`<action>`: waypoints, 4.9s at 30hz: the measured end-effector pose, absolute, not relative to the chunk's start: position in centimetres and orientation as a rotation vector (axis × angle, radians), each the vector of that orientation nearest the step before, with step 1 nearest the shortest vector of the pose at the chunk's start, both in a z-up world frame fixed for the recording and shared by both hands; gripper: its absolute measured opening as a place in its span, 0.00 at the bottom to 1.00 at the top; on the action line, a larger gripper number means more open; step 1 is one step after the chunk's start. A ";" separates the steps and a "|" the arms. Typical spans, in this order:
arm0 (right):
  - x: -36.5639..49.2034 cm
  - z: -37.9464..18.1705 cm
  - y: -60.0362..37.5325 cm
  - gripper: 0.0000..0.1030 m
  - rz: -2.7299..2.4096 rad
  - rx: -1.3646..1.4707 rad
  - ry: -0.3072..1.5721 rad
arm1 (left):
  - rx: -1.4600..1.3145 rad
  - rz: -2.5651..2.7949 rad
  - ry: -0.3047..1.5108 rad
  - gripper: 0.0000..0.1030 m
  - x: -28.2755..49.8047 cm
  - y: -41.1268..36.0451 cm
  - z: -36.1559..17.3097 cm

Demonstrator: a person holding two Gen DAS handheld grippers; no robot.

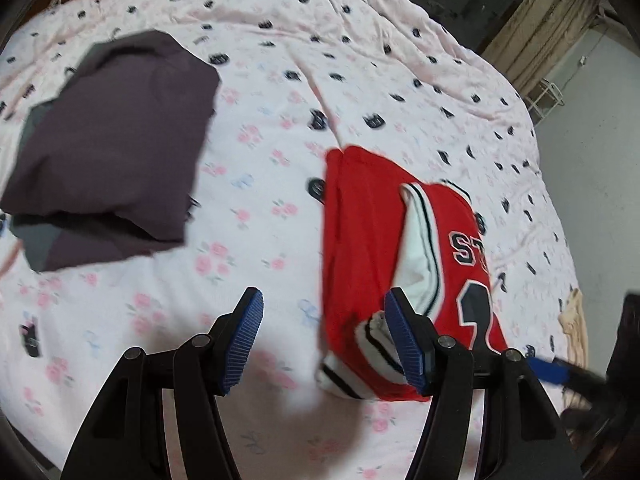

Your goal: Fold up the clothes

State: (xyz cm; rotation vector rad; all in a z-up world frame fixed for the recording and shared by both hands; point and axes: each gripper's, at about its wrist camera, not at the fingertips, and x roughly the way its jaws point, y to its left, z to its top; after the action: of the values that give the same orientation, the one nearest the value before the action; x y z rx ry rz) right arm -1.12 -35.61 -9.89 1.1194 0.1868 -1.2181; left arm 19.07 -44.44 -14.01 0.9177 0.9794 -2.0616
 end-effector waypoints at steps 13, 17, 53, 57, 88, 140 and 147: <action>5.2 -12.9 -34.9 0.71 -1.730 0.865 0.674 | 0.926 -2.081 0.996 0.56 18.4 -44.3 -14.9; 4.7 -14.4 -35.6 0.71 -1.751 0.935 0.623 | 0.927 -2.086 0.998 0.56 18.2 -44.3 -15.1; 0.1 -17.0 -32.1 0.80 -1.948 1.065 0.510 | 1.068 -2.064 0.984 0.58 15.9 -43.7 -17.8; 0.3 -17.3 -31.8 0.80 -1.958 1.063 0.528 | 1.066 -2.067 0.984 0.58 16.0 -43.7 -17.9; 1.8 -13.7 -36.4 0.82 -1.817 0.939 0.486 | 0.966 -2.064 1.185 0.58 19.5 -45.6 -16.8; -6.4 -19.8 -38.6 0.69 -1.152 1.560 -0.190 | 1.036 -1.989 1.169 0.58 19.5 -45.7 -19.0; -5.1 -18.3 -39.7 0.41 -1.128 1.562 -0.137 | 1.016 -1.985 1.205 0.58 19.9 -45.9 -19.0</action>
State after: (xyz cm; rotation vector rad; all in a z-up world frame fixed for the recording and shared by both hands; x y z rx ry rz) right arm -5.06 -39.70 -18.33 1.5617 -0.1374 -1.1275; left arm 19.86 -45.86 -18.96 1.0160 1.2052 -1.9848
